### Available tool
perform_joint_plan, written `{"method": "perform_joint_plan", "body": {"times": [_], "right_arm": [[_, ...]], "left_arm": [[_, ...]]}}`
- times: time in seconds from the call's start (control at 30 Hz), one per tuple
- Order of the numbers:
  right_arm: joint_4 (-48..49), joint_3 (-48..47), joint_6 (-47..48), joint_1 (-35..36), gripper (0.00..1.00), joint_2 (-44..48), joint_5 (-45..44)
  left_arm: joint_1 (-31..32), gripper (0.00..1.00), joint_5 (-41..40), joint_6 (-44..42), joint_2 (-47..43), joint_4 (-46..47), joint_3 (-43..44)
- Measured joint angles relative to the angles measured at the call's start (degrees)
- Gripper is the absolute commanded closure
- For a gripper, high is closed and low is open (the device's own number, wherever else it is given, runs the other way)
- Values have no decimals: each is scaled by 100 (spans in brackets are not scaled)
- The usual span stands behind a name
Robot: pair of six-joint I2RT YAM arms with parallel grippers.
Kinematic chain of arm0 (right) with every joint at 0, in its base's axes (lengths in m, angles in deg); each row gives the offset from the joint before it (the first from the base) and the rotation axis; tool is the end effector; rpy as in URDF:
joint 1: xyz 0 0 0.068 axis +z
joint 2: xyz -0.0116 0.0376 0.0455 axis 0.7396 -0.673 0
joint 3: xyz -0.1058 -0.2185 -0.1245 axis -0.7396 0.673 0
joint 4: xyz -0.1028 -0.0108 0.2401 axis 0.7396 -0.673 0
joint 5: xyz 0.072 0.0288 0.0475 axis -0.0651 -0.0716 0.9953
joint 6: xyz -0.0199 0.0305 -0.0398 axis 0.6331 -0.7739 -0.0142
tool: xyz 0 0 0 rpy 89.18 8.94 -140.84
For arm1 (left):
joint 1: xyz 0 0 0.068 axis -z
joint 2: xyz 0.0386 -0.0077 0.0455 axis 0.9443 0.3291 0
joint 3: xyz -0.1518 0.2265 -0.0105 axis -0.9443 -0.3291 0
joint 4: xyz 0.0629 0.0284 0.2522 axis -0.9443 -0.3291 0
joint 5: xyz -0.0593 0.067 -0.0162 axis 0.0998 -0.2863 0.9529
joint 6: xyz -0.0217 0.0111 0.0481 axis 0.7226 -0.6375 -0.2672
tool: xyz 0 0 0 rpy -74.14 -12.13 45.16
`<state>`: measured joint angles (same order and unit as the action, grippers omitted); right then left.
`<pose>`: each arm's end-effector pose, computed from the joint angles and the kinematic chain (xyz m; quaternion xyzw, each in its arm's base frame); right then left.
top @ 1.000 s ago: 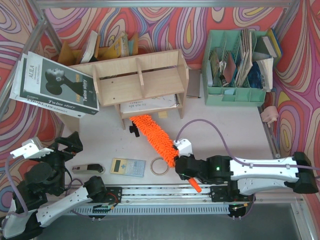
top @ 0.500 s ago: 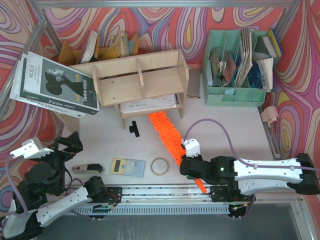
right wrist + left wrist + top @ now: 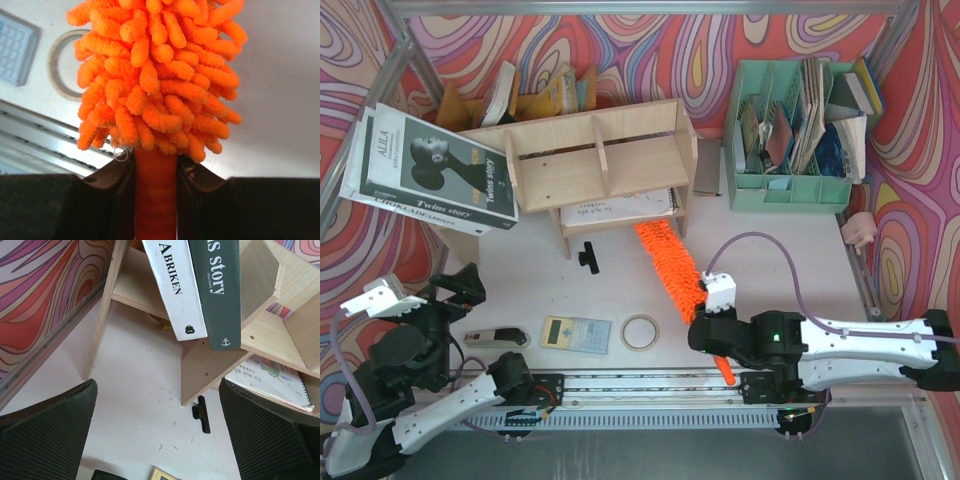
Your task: Dust the bookshelf with a duster
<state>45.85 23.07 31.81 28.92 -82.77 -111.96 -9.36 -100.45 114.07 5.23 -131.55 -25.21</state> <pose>0.0593 0.1711 0.2523 -0.0957 0.9174 0.1656 0.3489 0.0123 0.0481 0.3482 -0.2375 0.6653 -0.1085 0.6994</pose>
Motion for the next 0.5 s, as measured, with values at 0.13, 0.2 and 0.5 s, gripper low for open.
{"method": "perform_joint_plan", "body": {"times": [0.13, 0.2, 0.5], "right_arm": [[-756, 22, -651, -2, 100, 151, -229], [-944, 20, -835, -2, 100, 37, -317], [-352, 4, -507, -7, 100, -411, -367]], "left_arm": [[0, 2, 0, 0, 0, 0, 0], [0, 2, 0, 2, 0, 0, 0], [0, 2, 2, 48, -13, -4, 0]]}}
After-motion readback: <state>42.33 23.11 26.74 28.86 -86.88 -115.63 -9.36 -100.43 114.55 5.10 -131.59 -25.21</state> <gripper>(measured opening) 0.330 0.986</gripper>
